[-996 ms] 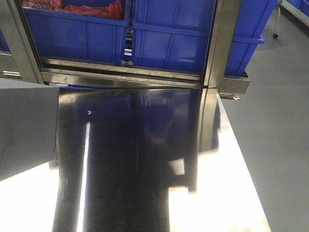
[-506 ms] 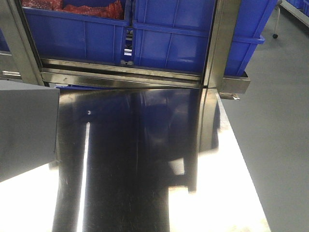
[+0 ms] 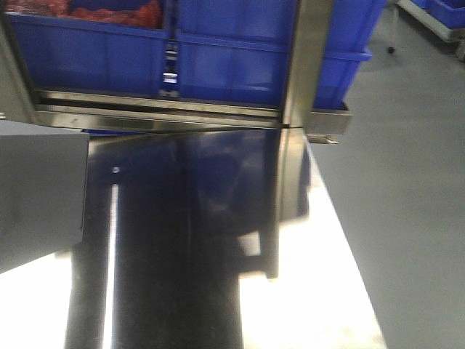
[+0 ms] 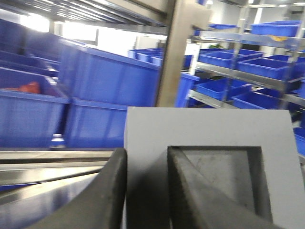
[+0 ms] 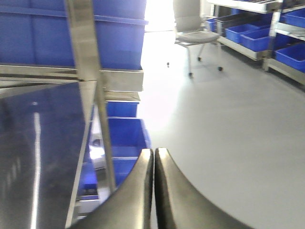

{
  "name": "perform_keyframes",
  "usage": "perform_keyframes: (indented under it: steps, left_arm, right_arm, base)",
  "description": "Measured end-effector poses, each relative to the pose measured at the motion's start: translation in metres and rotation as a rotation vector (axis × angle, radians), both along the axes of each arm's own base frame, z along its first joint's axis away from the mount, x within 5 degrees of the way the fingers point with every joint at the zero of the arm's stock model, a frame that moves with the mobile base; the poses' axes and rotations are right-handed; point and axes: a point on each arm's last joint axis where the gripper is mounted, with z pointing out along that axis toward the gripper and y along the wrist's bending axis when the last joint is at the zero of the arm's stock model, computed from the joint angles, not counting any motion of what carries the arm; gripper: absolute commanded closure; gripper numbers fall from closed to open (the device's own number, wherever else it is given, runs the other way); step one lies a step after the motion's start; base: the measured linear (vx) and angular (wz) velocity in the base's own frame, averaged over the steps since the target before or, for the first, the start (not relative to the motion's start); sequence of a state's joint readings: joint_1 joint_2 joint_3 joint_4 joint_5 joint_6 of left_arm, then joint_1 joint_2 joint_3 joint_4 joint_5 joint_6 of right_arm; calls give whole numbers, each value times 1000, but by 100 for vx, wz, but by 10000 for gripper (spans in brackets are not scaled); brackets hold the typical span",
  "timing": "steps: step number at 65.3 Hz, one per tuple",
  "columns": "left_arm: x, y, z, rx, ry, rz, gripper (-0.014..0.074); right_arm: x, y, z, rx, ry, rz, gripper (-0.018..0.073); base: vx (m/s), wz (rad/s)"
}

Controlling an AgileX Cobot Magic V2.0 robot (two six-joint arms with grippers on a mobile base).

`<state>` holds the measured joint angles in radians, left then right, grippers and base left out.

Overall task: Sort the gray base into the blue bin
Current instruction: 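Drive the base away from the table holding the block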

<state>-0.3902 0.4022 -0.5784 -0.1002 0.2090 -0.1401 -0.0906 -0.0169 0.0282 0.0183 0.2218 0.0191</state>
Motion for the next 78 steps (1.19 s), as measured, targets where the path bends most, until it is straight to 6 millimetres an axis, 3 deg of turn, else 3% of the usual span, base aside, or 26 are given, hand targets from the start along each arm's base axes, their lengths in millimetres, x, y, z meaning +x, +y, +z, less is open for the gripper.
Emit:
perform_keyframes:
  steps: [78]
  left_arm:
    - [0,0,0,0,0,0,603]
  right_arm:
    - [0,0,0,0,1,0,564]
  base:
    - [-7,-55]
